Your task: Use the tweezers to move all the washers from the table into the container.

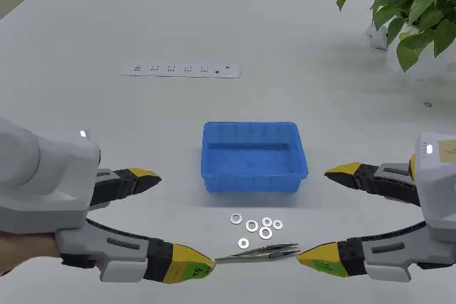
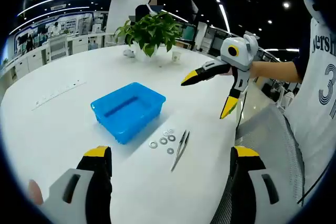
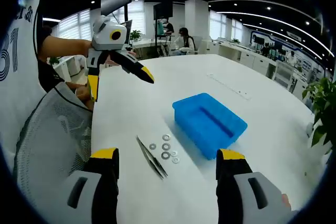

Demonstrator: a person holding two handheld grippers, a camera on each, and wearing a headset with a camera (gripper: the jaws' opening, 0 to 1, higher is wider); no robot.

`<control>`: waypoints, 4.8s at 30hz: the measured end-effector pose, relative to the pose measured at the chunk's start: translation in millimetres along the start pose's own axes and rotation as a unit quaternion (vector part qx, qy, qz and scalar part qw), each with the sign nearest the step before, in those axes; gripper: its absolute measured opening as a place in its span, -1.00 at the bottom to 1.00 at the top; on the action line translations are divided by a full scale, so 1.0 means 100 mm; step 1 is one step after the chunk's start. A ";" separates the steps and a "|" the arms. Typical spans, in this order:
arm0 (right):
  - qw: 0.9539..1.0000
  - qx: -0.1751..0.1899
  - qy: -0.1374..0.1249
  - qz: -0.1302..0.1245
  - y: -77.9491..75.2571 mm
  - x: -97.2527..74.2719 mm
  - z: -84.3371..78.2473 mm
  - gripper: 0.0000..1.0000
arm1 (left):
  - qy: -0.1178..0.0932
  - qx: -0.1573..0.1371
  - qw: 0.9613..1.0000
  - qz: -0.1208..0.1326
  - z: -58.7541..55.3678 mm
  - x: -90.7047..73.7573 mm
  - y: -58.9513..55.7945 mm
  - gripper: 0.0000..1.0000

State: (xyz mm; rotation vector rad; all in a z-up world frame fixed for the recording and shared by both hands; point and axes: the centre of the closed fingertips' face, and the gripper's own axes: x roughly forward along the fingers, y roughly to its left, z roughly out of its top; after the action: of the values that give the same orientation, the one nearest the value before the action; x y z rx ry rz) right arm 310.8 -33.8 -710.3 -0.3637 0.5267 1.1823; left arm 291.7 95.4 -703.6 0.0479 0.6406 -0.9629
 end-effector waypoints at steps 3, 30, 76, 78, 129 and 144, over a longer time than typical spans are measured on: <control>1.000 0.003 0.004 0.000 0.00 -0.01 -0.03 0.52 | 0.010 0.002 1.000 0.003 -0.04 0.00 0.01 0.96; 1.000 0.017 0.005 0.000 0.01 -0.03 -0.05 0.50 | 0.013 -0.007 1.000 -0.005 -0.08 0.02 -0.03 0.95; 0.999 -0.001 0.035 0.011 -0.11 0.05 -0.28 0.45 | -0.003 0.052 0.999 -0.010 -0.13 0.24 0.01 0.87; 0.999 0.000 0.033 0.012 -0.12 0.07 -0.27 0.45 | -0.003 0.051 0.999 -0.012 -0.14 0.26 0.02 0.86; 0.962 -0.150 0.168 0.155 0.32 0.88 -0.70 -0.62 | 0.120 0.159 0.977 -0.077 -0.74 0.91 -0.07 -0.40; 0.961 -0.172 0.170 0.138 0.28 0.89 -0.68 -0.84 | 0.124 0.188 0.972 -0.067 -0.71 0.97 -0.04 -0.60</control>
State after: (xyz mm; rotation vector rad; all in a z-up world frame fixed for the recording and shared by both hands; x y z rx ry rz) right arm 296.1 8.6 -816.7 -0.8217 0.6857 1.4973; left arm 293.3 43.0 -811.5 0.4724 0.6889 -1.2105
